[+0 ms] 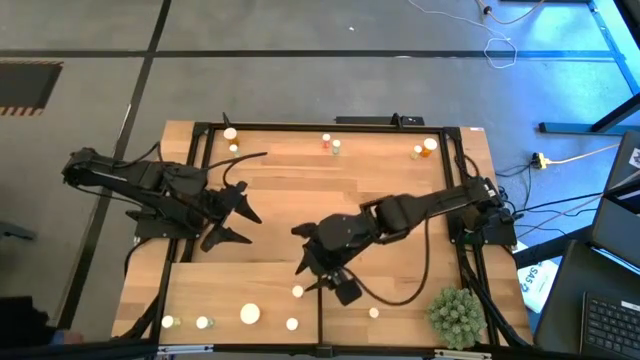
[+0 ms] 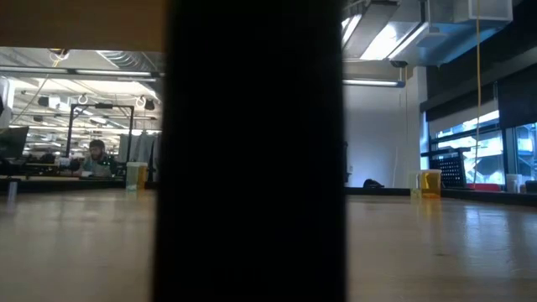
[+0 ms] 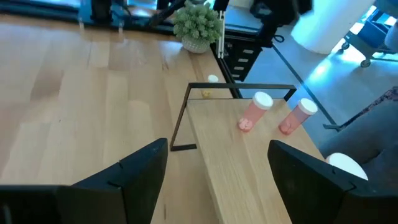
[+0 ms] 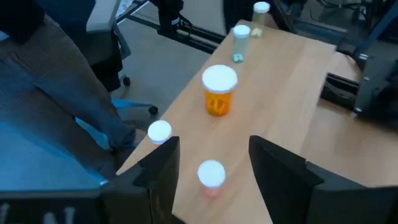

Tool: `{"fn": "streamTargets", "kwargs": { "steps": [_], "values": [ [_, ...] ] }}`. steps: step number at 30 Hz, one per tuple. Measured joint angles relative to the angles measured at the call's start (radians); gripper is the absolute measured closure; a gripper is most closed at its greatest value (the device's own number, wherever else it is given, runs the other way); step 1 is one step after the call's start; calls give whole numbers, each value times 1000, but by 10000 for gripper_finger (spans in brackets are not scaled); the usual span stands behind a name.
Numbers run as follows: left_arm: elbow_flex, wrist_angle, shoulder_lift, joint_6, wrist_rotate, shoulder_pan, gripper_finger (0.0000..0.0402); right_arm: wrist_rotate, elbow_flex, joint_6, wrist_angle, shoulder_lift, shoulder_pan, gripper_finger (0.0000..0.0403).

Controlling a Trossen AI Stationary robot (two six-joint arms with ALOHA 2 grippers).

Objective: Pick and place medicine bottles onto shelf by color
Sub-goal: Put the top left blue pill bottle on the shelf aligned with the other blue pill bottle

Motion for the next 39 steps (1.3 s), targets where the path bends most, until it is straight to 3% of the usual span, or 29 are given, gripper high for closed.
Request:
{"fn": "streamTargets", "kwargs": {
  "steps": [4,8,20,39],
  "values": [
    [0,0,-36,7,-54,-18,129,2,113,-20,-164,-3,-34,206],
    [0,-1,-56,32,-71,-24,129,1,162,-23,-222,-43,-77,206],
    [0,2,-55,32,-71,-24,129,0,163,34,-214,-162,-135,206],
    [0,1,-56,32,-71,-24,129,9,162,41,-193,-175,-182,206]
  ]
}}
